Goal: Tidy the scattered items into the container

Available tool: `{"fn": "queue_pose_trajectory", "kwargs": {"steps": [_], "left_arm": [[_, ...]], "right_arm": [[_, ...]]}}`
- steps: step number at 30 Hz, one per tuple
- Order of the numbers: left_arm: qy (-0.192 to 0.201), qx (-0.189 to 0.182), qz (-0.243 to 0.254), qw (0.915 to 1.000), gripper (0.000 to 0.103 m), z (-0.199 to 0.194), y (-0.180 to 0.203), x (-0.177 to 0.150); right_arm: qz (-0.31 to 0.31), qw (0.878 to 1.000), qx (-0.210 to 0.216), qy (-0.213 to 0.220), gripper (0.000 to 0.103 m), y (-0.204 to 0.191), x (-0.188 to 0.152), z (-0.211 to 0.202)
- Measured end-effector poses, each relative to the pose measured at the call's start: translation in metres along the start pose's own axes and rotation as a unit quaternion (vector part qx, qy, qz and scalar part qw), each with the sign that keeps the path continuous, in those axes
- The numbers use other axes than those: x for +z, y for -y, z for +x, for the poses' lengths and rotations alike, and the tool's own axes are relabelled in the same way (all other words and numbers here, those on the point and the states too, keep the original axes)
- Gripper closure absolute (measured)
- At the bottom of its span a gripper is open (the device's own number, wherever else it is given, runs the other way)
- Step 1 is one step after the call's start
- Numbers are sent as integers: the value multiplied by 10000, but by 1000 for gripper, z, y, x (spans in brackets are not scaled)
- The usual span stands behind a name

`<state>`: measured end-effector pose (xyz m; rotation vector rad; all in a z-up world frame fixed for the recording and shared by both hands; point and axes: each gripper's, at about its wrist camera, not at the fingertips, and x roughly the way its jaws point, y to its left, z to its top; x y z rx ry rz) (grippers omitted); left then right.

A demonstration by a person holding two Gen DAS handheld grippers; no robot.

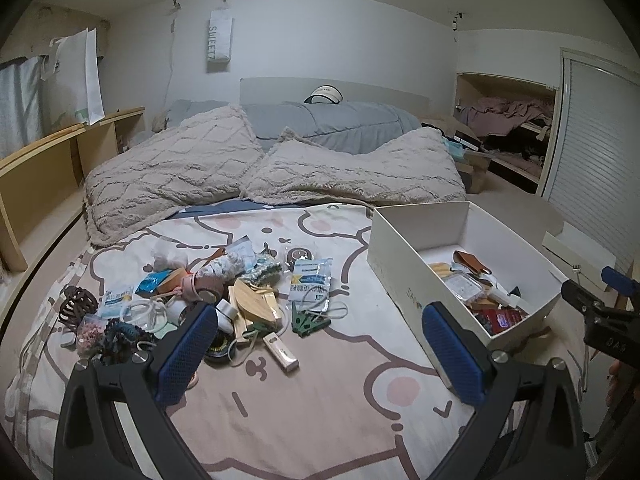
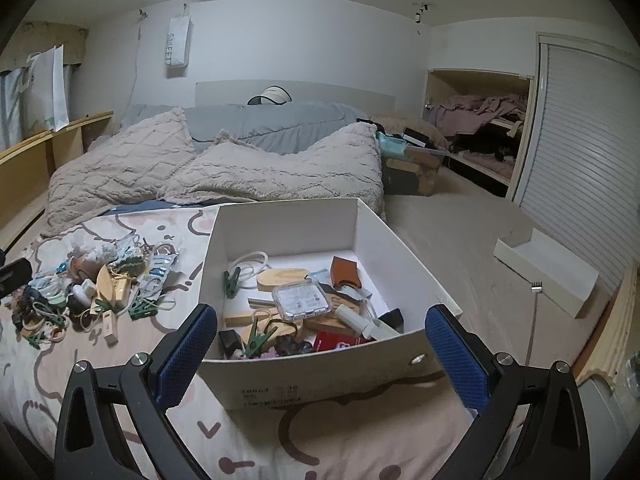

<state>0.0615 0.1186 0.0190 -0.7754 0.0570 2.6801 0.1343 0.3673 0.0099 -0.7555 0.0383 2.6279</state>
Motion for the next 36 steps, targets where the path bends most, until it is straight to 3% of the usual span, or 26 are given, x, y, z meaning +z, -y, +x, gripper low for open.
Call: {"fn": "queue_pose_trajectory", "kwargs": {"steps": [36], "left_arm": [[38, 207, -7, 9998, 0, -30, 0, -14]], "right_arm": [[-123, 9998, 65, 125, 0, 2, -12, -34]]}}
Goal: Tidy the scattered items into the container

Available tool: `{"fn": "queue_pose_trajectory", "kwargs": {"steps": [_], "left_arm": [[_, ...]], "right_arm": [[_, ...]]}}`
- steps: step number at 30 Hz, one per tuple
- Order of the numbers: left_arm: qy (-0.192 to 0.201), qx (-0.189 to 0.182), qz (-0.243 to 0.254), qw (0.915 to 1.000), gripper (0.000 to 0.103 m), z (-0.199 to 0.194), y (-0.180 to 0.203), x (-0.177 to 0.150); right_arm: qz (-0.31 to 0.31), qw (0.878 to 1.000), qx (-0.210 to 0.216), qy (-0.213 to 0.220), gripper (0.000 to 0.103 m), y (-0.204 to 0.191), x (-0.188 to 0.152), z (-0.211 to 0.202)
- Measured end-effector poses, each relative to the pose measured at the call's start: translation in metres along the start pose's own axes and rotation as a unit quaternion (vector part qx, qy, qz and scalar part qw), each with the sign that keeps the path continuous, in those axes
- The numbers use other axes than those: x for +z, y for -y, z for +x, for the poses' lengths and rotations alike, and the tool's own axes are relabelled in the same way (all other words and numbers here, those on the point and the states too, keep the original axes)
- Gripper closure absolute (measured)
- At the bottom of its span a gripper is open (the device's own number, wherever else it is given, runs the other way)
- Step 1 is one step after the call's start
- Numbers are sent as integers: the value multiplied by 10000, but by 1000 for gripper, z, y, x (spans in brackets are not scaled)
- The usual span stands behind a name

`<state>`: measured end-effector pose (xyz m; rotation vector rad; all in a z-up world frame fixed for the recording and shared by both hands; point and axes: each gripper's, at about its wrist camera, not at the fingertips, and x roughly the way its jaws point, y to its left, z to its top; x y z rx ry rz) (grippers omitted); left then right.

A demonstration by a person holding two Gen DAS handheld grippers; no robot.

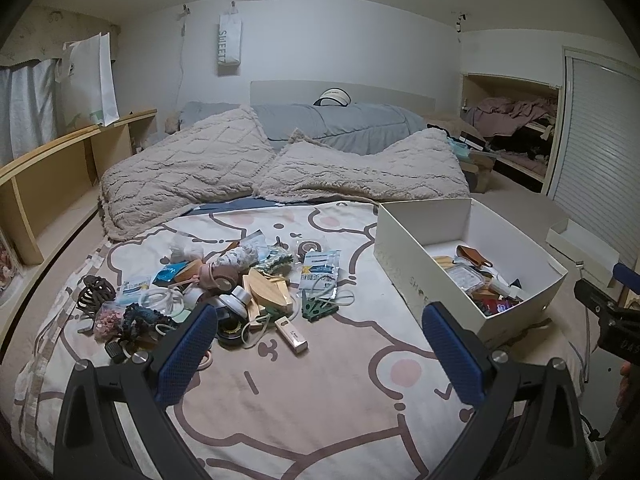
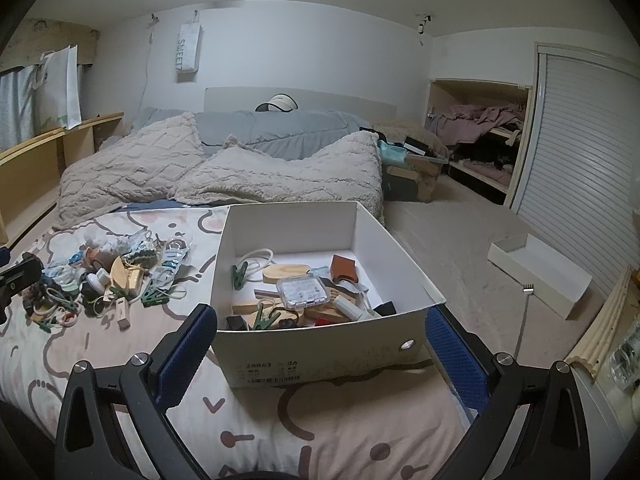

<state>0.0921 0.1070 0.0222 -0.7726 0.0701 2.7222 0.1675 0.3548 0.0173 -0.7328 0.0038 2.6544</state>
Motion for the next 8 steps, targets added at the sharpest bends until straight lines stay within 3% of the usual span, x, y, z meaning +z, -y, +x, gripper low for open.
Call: {"fn": "queue_pose_trajectory", "kwargs": {"steps": [8], "left_arm": [[-17, -4, -75, 10000, 0, 0, 1, 1]], "right_arm": [[-19, 10000, 12, 8, 0, 0, 0, -2]]}}
